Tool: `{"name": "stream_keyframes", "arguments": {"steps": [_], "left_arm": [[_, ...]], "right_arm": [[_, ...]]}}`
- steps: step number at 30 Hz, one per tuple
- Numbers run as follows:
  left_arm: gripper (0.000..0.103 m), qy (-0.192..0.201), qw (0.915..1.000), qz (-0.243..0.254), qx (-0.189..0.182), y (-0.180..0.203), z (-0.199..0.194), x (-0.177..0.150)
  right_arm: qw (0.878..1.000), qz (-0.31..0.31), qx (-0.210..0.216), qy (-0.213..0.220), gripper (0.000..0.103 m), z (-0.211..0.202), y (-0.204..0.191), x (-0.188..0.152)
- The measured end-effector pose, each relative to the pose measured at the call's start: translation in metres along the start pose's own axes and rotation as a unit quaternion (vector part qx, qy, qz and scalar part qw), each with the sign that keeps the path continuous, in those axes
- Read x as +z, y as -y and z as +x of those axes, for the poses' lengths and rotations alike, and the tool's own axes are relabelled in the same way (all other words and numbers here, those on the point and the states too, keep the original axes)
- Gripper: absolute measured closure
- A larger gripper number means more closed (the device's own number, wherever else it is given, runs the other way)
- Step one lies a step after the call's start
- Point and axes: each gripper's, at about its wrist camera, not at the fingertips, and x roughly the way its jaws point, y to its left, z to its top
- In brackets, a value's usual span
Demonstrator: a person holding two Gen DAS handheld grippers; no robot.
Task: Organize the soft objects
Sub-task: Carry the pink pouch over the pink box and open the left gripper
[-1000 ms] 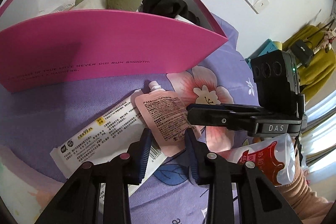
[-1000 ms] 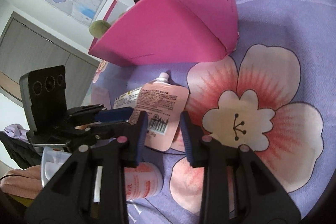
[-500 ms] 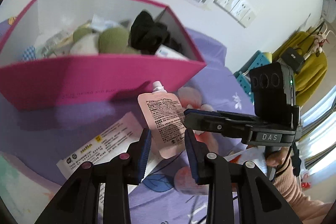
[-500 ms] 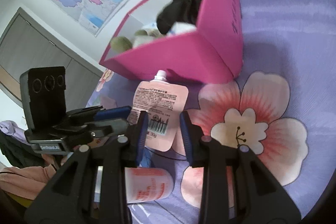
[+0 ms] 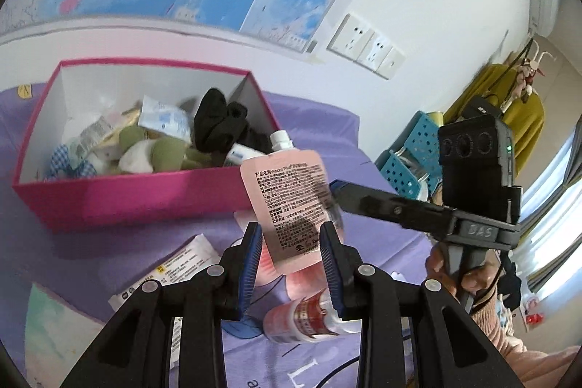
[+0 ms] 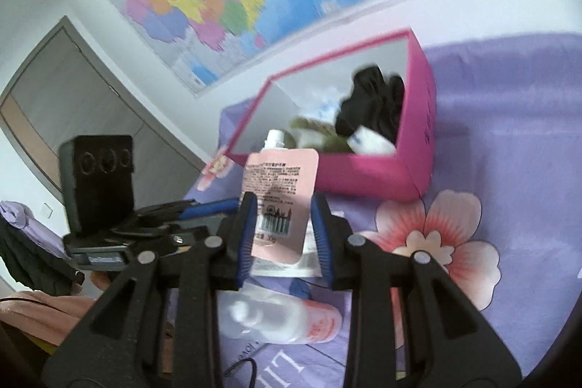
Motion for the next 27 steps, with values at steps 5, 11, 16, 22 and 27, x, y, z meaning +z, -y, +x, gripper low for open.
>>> {"name": "stream_keyframes", "arguments": {"steps": [5, 11, 16, 22, 27], "left_arm": [[0.071, 0.020, 0.9998, 0.004, 0.000, 0.005, -0.011, 0.009], [0.071, 0.040, 0.9991, 0.012, 0.008, 0.007, -0.025, 0.019], [0.071, 0.050, 0.9984, 0.016, 0.021, 0.004, -0.031, 0.031], [0.071, 0.052, 0.9982, 0.016, 0.024, -0.003, -0.034, 0.037], [0.071, 0.048, 0.9984, 0.020, 0.024, -0.004, -0.040, 0.030]], "right_arm": [[1.000, -0.023, -0.008, 0.018, 0.069, -0.012, -0.023, 0.008], [0.999, -0.034, -0.006, 0.025, 0.069, -0.013, -0.036, 0.017], [0.999, -0.042, -0.005, 0.031, 0.069, -0.010, -0.045, 0.031], [0.998, -0.045, -0.001, 0.034, 0.069, -0.003, -0.051, 0.041], [0.999, -0.042, 0.006, 0.029, 0.069, 0.001, -0.054, 0.036]]}}
